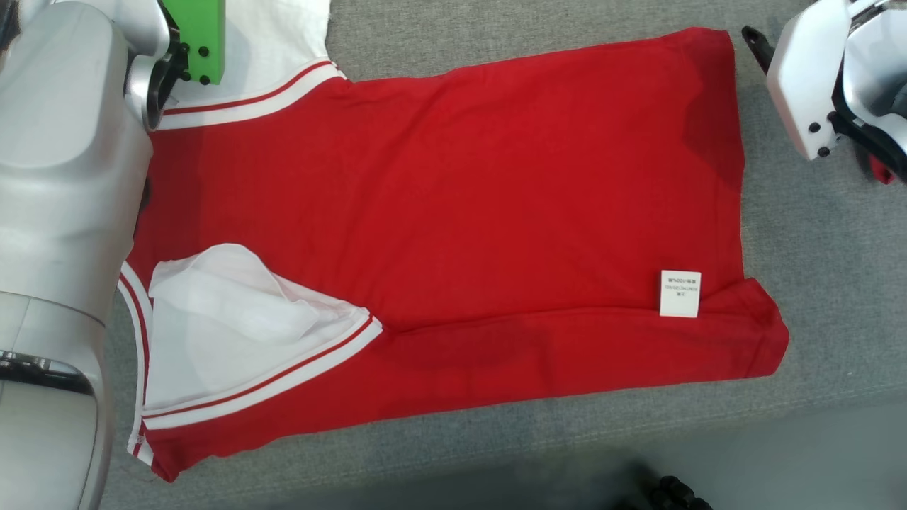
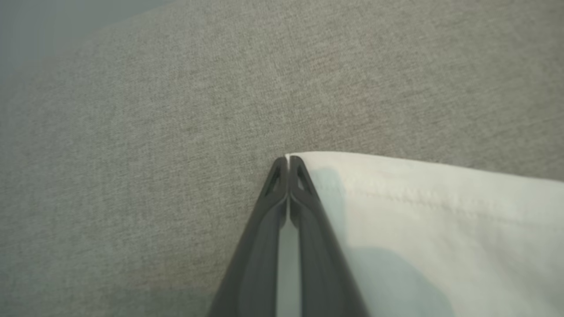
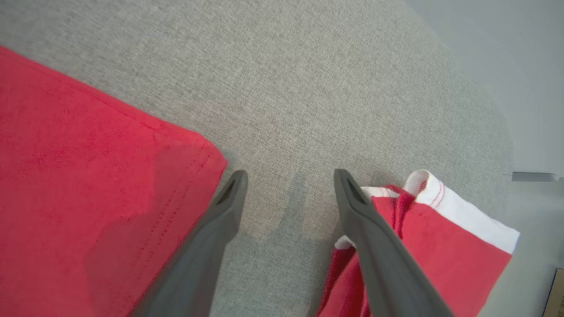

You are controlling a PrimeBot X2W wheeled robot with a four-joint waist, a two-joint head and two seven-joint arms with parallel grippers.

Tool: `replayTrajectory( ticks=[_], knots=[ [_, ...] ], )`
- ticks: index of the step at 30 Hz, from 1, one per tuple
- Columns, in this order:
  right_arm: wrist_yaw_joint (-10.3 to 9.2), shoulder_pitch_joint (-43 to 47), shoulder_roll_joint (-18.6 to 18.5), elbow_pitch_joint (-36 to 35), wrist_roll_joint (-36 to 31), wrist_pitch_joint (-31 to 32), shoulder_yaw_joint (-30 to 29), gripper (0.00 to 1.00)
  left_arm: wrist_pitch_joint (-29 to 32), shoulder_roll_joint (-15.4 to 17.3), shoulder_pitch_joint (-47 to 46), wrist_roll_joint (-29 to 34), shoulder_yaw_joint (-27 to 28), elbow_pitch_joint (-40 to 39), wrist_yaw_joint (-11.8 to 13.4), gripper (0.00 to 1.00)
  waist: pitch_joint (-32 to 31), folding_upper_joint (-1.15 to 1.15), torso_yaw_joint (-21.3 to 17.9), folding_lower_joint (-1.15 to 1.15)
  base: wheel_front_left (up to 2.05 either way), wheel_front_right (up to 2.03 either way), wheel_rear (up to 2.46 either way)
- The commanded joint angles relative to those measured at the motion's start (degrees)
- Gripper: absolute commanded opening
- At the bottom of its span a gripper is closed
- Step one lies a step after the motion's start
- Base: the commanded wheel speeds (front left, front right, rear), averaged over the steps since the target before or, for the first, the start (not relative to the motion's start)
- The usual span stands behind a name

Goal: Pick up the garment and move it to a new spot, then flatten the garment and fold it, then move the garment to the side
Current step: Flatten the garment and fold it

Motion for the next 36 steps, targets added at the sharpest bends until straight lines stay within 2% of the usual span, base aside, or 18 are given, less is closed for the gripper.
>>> replayTrajectory(
  ticks=[1,5,8,11,14,18,25,31,36],
  knots=[
    [-0.09,-1.4,-0.9,-0.6,1.0,0.2,0.5,1.00,0.1,-0.6,2.2,-0.9,-0.3,1.4,0.0,0.00,-0.1,0.00,1.0,0.00,0.00,0.00,0.00],
    [-0.10,-3.3,-5.0,-2.1,4.3,0.2,5.0,1.00,-1.5,-3.5,3.4,-1.6,-0.4,1.5,0.3,0.00,-0.8,0.00,3.0,0.00,0.00,0.00,0.00],
    [-0.09,-4.8,-8.6,-2.5,6.4,0.2,10.5,1.00,-2.4,-5.2,4.1,-2.2,-0.4,2.2,0.2,0.00,-1.4,0.00,3.8,0.00,0.00,0.00,0.00],
    [-0.10,-7.2,-12.4,-2.8,5.4,-0.4,16.3,1.00,-3.4,-6.3,4.2,-2.5,-0.6,2.9,0.0,0.00,-1.7,0.00,4.4,0.00,0.00,0.00,0.00],
    [-0.09,-7.8,-12.9,-2.3,4.4,-2.7,17.7,1.00,-3.8,-6.7,4.1,-2.6,-0.8,3.3,0.0,0.00,-1.7,0.00,4.6,0.00,0.00,0.00,0.00],
    [-0.10,-5.4,-12.2,-0.2,1.0,-9.2,15.3,1.00,-4.4,-7.4,3.7,-2.6,-1.4,4.1,-0.2,0.00,-1.9,0.00,4.5,0.00,0.00,0.00,0.00],
    [-0.09,-0.1,-7.7,2.2,-5.0,-18.3,5.5,1.00,-5.4,-7.4,3.1,-3.1,-1.6,5.7,-0.8,0.00,-2.3,0.00,3.4,0.00,0.00,0.00,0.00],
    [-0.10,5.0,-1.6,3.1,-0.4,-19.4,1.5,1.00,-5.9,-7.5,2.4,-3.6,-1.8,6.9,-0.9,0.00,-2.5,0.00,2.9,0.00,0.00,0.00,0.00],
    [-0.09,6.7,0.2,3.6,1.5,-18.4,2.4,1.00,-6.1,-7.7,2.1,-3.8,-2.1,7.9,-1.1,0.00,-2.4,0.00,3.0,0.00,0.00,0.00,0.00]
  ],
)
